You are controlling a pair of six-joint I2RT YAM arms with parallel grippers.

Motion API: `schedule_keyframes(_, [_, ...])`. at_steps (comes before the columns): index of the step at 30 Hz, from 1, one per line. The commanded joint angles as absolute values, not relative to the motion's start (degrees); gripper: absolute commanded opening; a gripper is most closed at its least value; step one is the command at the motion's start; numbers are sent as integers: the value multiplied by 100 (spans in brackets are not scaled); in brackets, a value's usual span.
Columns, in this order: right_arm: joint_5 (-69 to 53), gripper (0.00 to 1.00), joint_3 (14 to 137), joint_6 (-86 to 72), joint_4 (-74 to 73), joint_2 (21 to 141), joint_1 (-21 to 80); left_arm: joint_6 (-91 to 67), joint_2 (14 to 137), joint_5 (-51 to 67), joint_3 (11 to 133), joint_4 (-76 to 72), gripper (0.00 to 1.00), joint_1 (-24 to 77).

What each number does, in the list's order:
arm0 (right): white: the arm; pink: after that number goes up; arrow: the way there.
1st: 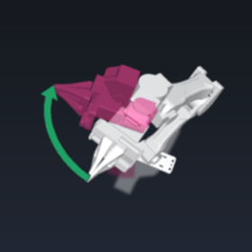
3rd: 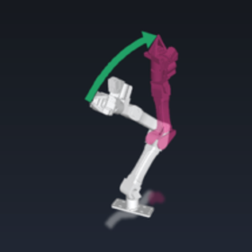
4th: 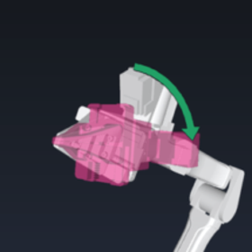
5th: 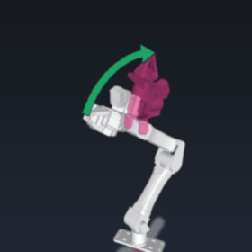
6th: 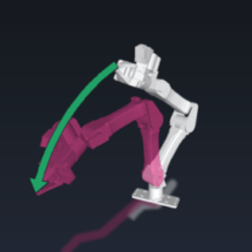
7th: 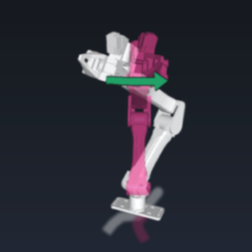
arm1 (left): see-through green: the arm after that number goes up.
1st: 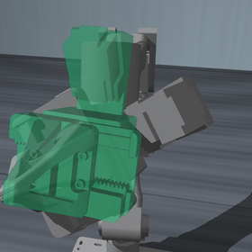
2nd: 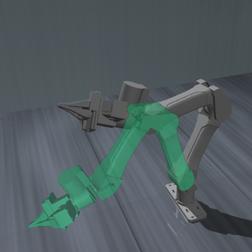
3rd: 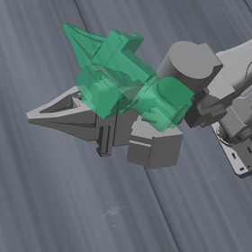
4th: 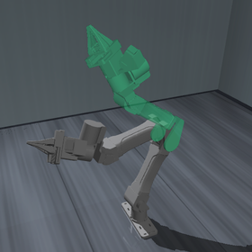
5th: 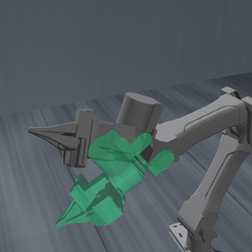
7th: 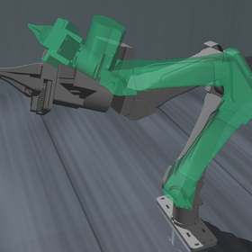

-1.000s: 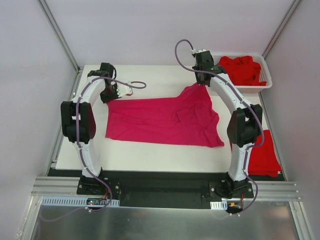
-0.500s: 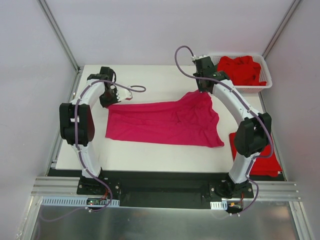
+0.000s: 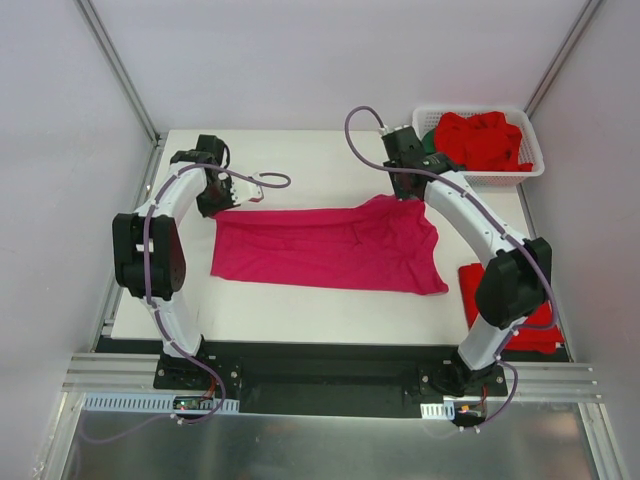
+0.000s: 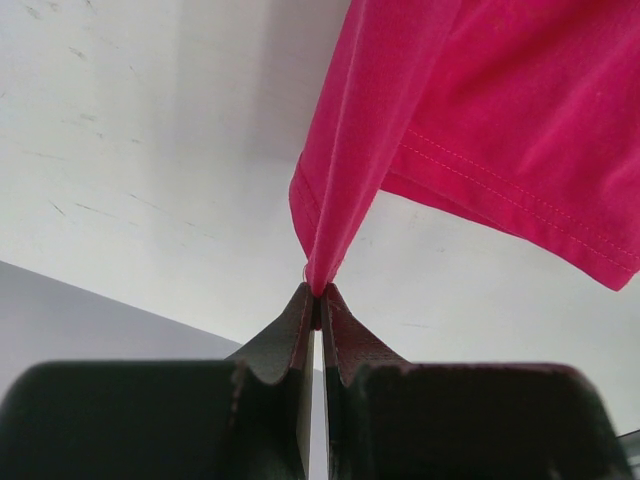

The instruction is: Fold and stack the t-shirts

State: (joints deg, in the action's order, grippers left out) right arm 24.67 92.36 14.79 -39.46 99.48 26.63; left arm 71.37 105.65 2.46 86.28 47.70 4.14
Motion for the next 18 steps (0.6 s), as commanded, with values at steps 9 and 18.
schedule_keyframes(9, [2865, 1, 8570, 1037, -4280, 9053, 2979, 7225, 10134, 123, 8482, 4878, 0, 422])
schedule_keyframes(18, [3067, 1, 8183, 923, -4377, 8816, 3225, 7225, 9949, 53, 8306, 4887, 0, 413])
